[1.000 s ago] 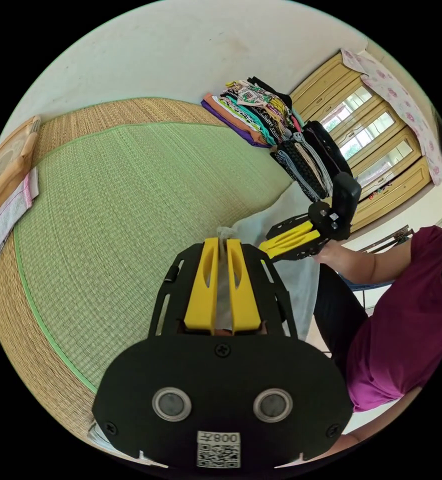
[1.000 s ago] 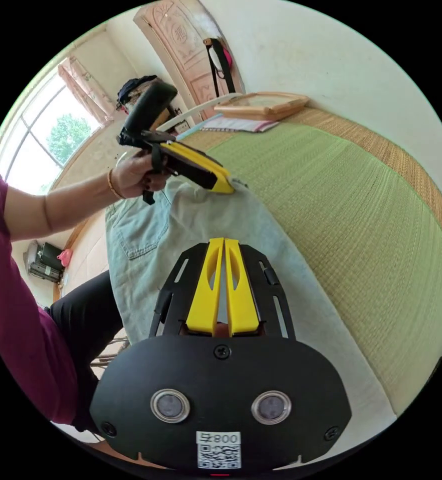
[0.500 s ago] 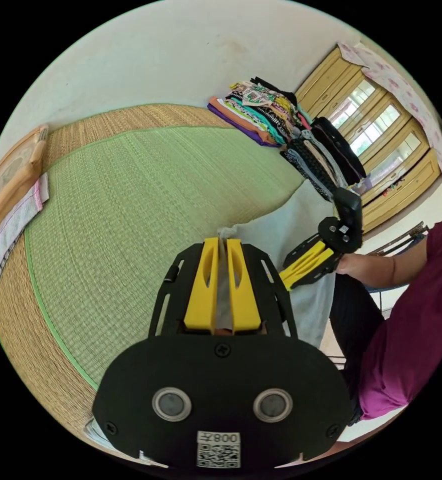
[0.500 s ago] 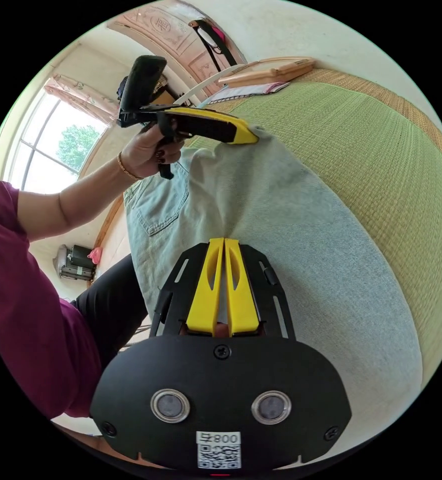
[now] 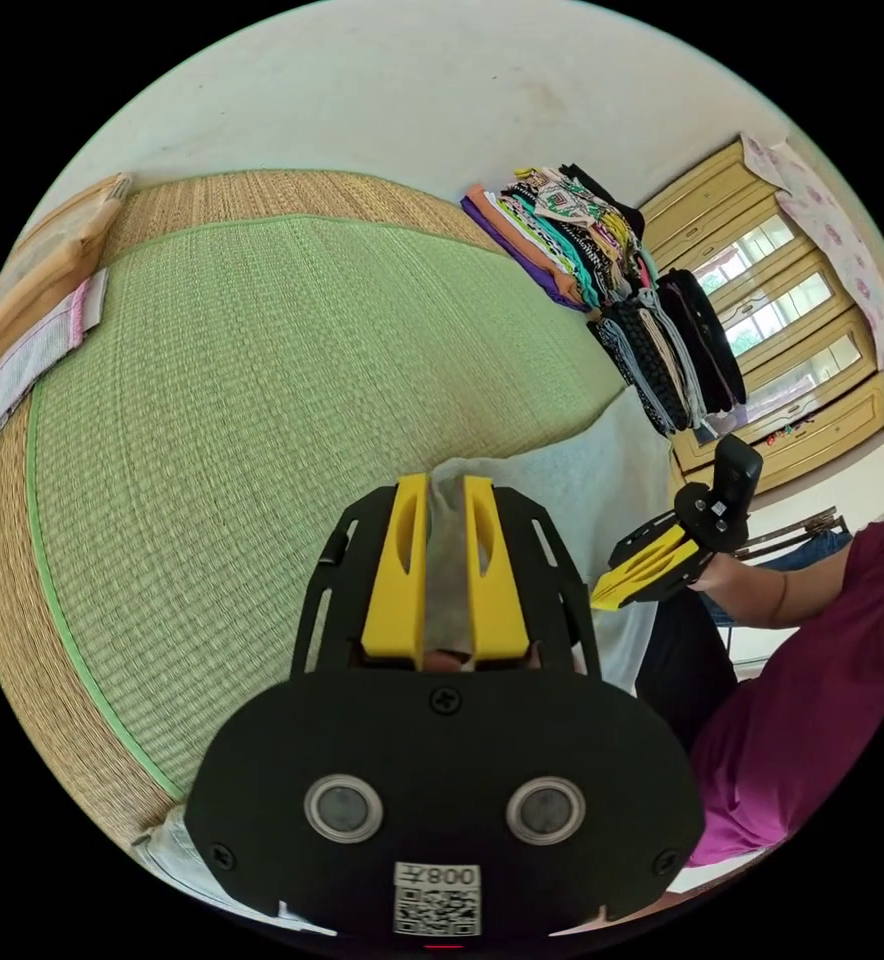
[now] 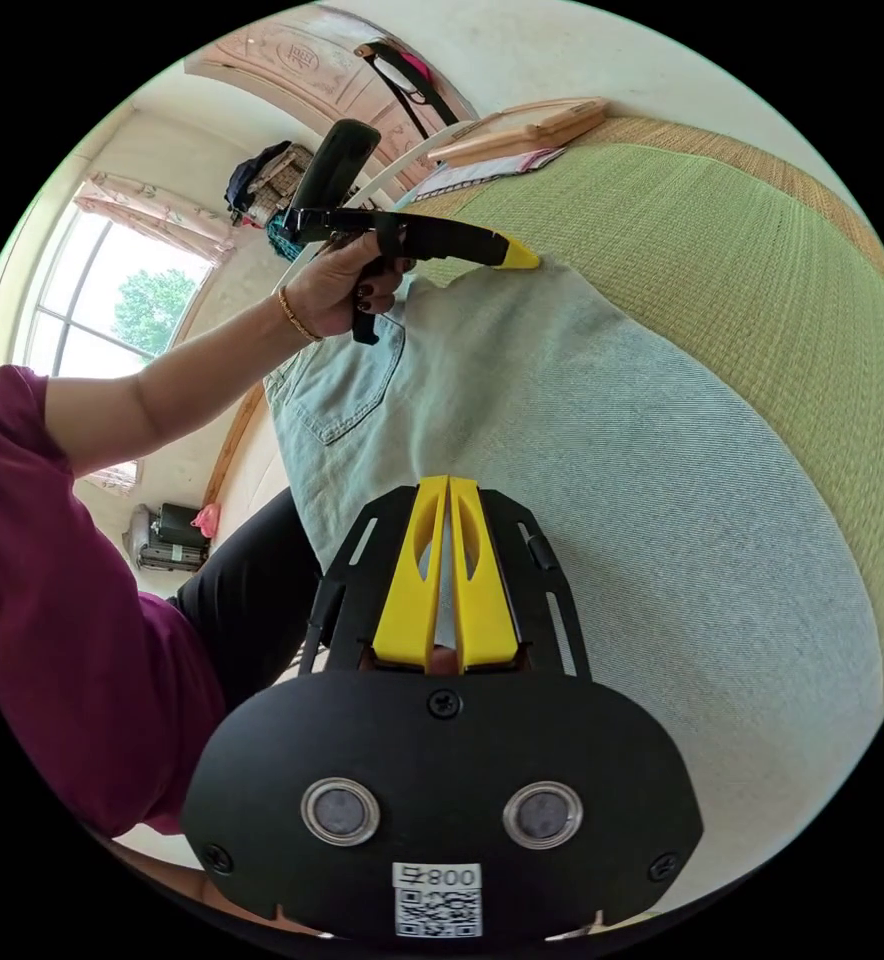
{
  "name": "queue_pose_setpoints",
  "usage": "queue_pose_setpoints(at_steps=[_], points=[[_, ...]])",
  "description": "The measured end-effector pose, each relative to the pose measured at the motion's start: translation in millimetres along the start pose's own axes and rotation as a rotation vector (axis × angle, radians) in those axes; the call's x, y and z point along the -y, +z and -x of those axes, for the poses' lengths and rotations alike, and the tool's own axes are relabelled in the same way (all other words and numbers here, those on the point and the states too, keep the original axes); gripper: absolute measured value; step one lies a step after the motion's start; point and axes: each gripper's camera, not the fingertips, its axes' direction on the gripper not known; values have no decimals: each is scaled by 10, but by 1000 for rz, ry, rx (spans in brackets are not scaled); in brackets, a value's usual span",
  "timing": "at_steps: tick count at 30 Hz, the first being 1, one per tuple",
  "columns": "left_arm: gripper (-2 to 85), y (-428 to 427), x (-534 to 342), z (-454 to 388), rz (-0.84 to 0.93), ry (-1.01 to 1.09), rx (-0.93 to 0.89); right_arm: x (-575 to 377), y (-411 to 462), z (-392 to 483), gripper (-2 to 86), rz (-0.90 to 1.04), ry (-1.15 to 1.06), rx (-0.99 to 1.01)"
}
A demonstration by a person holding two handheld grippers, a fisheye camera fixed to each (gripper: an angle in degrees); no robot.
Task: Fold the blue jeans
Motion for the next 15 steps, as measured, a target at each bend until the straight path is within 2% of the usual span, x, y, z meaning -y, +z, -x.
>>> queue_pose_setpoints(at_steps=[3, 5, 9, 13, 15], points=[[52, 79, 21, -27, 88, 19, -34, 47, -240, -133, 3, -85, 19, -46], [39, -122, -79, -209, -11, 109, -42, 84, -405, -208, 4, -136, 29, -83], [32, -424, -382, -642, -90, 282, -10, 139, -733, -274, 13, -242, 1, -121], [29, -590, -672, -893, -103, 325, 8, 278, -771, -197, 37, -240, -90, -89], [28, -619, -726, -924, -106, 317, 16, 463, -629, -64, 61, -156, -193, -74]])
